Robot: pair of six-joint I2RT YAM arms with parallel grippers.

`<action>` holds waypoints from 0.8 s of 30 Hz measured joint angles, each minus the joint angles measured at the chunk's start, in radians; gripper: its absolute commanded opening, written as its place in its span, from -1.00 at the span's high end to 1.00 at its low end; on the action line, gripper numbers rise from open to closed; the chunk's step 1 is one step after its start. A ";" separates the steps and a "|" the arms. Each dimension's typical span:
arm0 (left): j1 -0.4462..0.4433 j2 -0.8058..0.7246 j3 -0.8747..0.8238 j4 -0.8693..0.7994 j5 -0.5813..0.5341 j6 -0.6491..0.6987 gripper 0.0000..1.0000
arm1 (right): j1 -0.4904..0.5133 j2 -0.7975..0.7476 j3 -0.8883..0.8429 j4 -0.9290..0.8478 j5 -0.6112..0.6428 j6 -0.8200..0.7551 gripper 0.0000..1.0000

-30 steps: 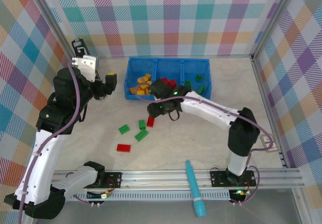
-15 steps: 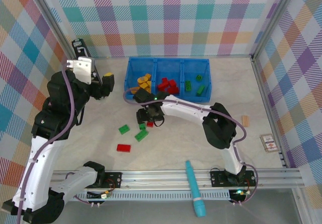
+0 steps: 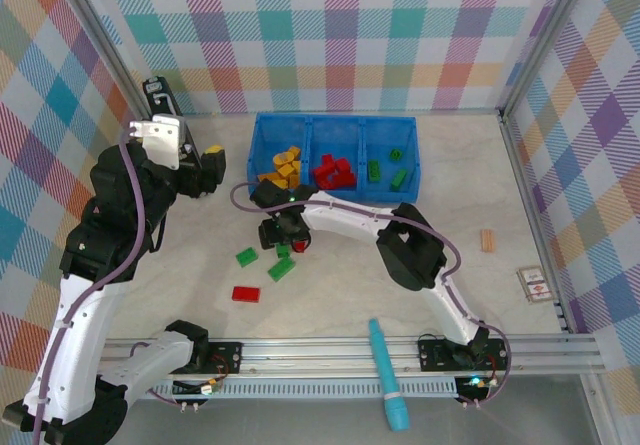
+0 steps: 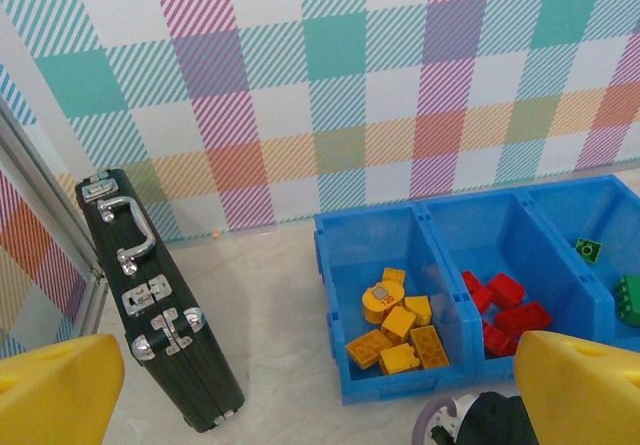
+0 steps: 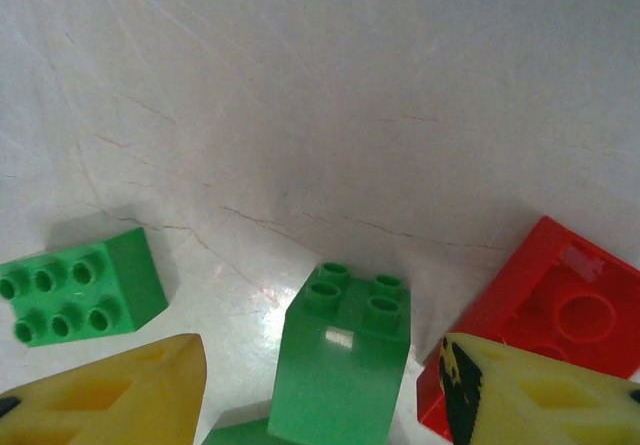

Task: Sort the legos into containers by color
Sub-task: Pick up the lego from the center of the table.

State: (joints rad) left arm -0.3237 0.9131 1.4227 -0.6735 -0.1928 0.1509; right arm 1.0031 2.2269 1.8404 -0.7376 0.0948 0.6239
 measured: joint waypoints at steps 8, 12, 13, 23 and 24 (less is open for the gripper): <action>0.000 0.000 0.000 0.000 0.000 0.000 -1.00 | 0.000 0.041 0.002 0.011 -0.002 -0.013 -0.07; 0.000 0.000 0.000 0.000 0.000 0.000 -1.00 | 0.000 0.064 0.002 0.007 0.003 -0.028 0.08; 0.000 0.000 0.000 0.000 0.000 0.000 -1.00 | 0.000 0.065 0.002 0.004 0.006 -0.031 0.14; 0.000 0.000 0.000 0.000 0.000 0.000 -1.00 | 0.000 0.061 0.011 -0.014 0.034 -0.089 0.48; 0.000 0.000 0.000 0.000 0.000 0.000 -1.00 | -0.001 0.057 0.011 -0.021 0.040 -0.101 0.49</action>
State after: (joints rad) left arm -0.3237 0.9131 1.4227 -0.6735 -0.1928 0.1509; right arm 1.0023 2.2841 1.8515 -0.7589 0.1345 0.5232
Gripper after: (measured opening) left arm 0.999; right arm 0.341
